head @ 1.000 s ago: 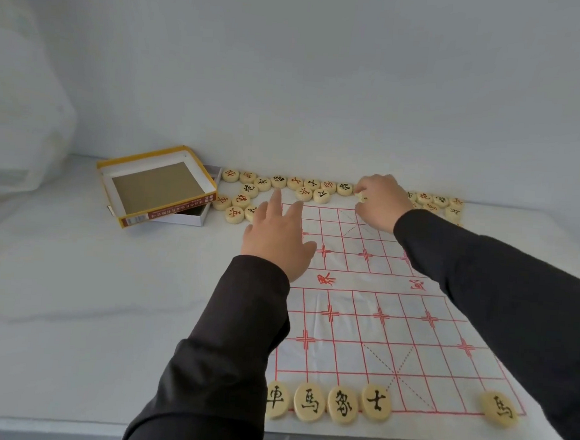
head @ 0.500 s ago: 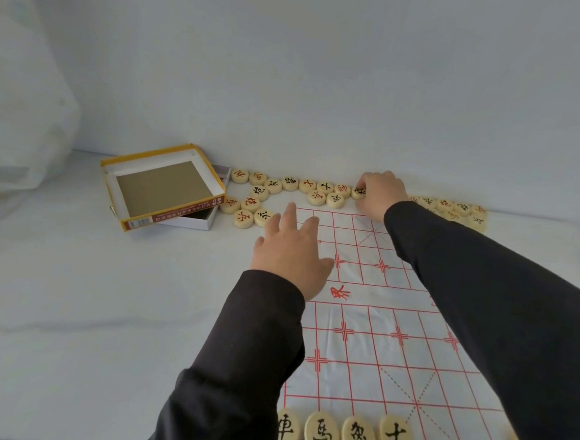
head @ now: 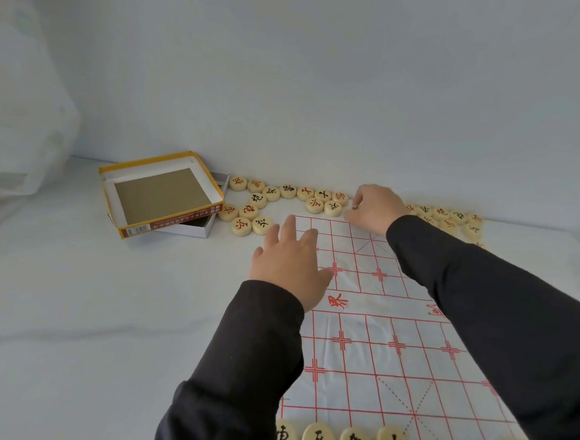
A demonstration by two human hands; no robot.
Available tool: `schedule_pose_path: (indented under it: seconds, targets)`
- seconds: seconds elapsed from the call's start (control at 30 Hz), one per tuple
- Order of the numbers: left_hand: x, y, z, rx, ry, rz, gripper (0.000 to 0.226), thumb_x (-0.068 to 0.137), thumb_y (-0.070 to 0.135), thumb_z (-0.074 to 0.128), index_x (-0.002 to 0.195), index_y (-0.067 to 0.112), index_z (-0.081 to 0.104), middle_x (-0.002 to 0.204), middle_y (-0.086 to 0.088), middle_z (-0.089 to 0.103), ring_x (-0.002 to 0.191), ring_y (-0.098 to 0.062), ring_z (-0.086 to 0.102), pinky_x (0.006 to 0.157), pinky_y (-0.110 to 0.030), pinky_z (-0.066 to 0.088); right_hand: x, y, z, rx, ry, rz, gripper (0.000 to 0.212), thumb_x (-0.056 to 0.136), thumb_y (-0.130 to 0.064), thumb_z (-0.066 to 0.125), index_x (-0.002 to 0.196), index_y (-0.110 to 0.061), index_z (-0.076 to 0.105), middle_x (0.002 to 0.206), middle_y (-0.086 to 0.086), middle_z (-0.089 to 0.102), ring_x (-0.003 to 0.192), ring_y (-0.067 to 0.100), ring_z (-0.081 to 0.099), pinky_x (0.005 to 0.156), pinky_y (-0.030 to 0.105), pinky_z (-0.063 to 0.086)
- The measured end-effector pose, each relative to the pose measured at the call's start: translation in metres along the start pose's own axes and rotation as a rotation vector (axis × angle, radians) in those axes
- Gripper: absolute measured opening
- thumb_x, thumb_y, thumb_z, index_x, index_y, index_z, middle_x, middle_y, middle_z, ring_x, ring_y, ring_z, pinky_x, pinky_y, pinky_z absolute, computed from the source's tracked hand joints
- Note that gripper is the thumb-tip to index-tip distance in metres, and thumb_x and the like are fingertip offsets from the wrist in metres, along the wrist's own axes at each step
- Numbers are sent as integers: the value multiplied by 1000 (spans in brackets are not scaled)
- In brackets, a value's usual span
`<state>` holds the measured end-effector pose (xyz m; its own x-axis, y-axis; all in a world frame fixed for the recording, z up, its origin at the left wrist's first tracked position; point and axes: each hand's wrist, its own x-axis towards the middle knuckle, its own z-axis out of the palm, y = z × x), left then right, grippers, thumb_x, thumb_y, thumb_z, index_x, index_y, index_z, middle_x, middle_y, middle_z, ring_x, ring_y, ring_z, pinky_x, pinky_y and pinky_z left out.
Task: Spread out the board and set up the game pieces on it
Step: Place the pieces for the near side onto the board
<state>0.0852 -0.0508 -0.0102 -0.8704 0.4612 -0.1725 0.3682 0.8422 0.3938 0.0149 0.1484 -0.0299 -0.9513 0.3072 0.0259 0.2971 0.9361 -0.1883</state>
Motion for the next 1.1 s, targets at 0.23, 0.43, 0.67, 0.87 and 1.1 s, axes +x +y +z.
schedule_pose_path:
  seconds: [0.23,0.43,0.67,0.87,1.1]
  targets:
    - [-1,-1,2,11,-9,1,67,92,44,49,147,24,18,157,-4,0,144,-29,1,113,-47,19,2,-11,-20,-140,-149,-42,37,87,-49,54,87,-12,58,79,3,57,71,18,53,60,27,40]
    - [1,-1,2,12,-34,-16,68,91,45,51,147,25,18,157,-4,0,144,-29,2,113,-48,19,26,-32,-8,-54,-147,-149,38,94,-24,50,130,-12,50,128,7,54,113,24,53,87,28,41]
    - [3,1,2,22,-31,-28,68,91,47,49,147,27,16,158,-3,-2,144,-29,1,114,-48,17,44,-46,9,-78,-44,-36,20,92,-15,53,108,-8,62,103,9,65,85,24,57,72,28,45]
    - [4,1,4,35,-29,-32,69,91,49,48,147,28,16,158,-3,-2,144,-29,1,113,-49,17,46,-55,13,-54,15,-5,20,88,-19,60,104,-8,62,99,9,66,85,25,59,67,28,41]
    - [3,1,0,26,-43,-13,68,91,46,50,147,27,16,158,-2,-2,144,-29,0,113,-49,17,39,-37,-14,29,-55,4,30,83,-20,61,107,-3,66,108,14,67,98,29,63,84,36,51]
